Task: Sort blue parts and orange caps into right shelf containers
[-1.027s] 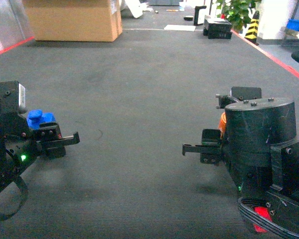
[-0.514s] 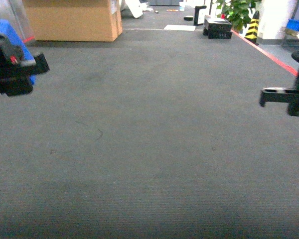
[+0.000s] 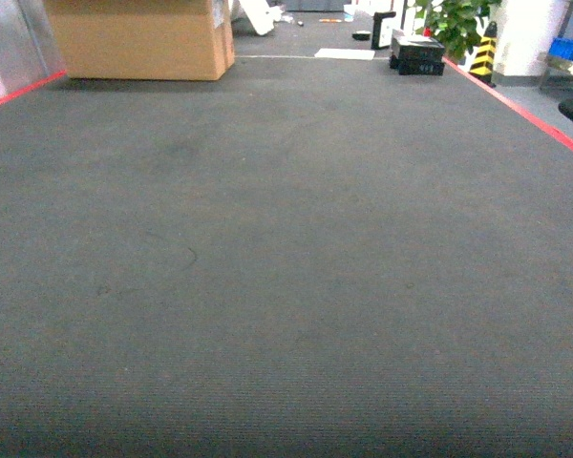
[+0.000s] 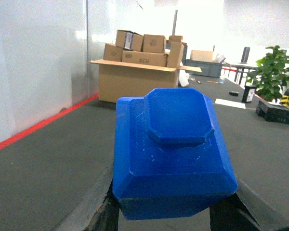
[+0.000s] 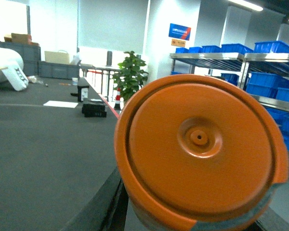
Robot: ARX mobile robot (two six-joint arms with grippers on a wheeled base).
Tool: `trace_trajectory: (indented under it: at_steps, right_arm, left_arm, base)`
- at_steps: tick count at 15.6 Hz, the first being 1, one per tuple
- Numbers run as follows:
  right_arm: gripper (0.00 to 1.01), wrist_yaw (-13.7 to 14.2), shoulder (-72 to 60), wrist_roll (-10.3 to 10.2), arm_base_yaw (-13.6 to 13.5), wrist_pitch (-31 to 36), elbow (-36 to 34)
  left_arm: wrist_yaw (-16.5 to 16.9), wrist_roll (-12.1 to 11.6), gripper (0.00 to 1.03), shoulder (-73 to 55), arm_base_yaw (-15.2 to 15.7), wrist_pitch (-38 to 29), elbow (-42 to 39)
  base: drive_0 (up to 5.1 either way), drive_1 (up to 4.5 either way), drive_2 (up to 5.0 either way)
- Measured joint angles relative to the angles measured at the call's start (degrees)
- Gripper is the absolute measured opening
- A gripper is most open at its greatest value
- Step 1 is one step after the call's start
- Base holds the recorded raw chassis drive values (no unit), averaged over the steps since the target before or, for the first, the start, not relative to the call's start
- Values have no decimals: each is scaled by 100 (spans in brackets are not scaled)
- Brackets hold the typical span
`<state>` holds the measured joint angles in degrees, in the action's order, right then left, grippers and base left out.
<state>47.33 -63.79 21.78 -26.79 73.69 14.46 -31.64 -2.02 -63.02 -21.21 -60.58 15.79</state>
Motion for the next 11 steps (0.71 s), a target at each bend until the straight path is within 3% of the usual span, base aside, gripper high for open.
trace_trajectory:
  at_steps: [4, 5, 6, 8, 9, 11]
  right_arm:
    - [43, -66, 175, -61, -55, -131, -17]
    - [43, -658, 562, -330, 138, -1449, 125]
    - [43, -1493, 1106, -780, 367, -2479, 149]
    - [43, -2597, 2135, -1604, 833, -4022, -15]
    - [43, -2997, 2400, -1875, 1036, -4494, -260]
    - [43, -3375, 2623, -2039, 1333, -4708, -597]
  left_arm:
    - [-15, -142, 42, 13, -50, 92, -15]
    - [157, -92, 42, 127, 7, 538, 26]
    - [778, -24, 42, 503, 197, 1443, 35]
    - [1480, 92, 42, 1185, 560, 2264, -234]
    - [1729, 149, 42, 1443, 726, 2385, -461]
    - [2017, 162, 42, 1788, 964, 2527, -706]
  base:
    - [0, 0, 0]
    - [0, 0, 0]
    - [0, 0, 0]
    - [0, 0, 0]
    - [0, 0, 0]
    - [0, 0, 0]
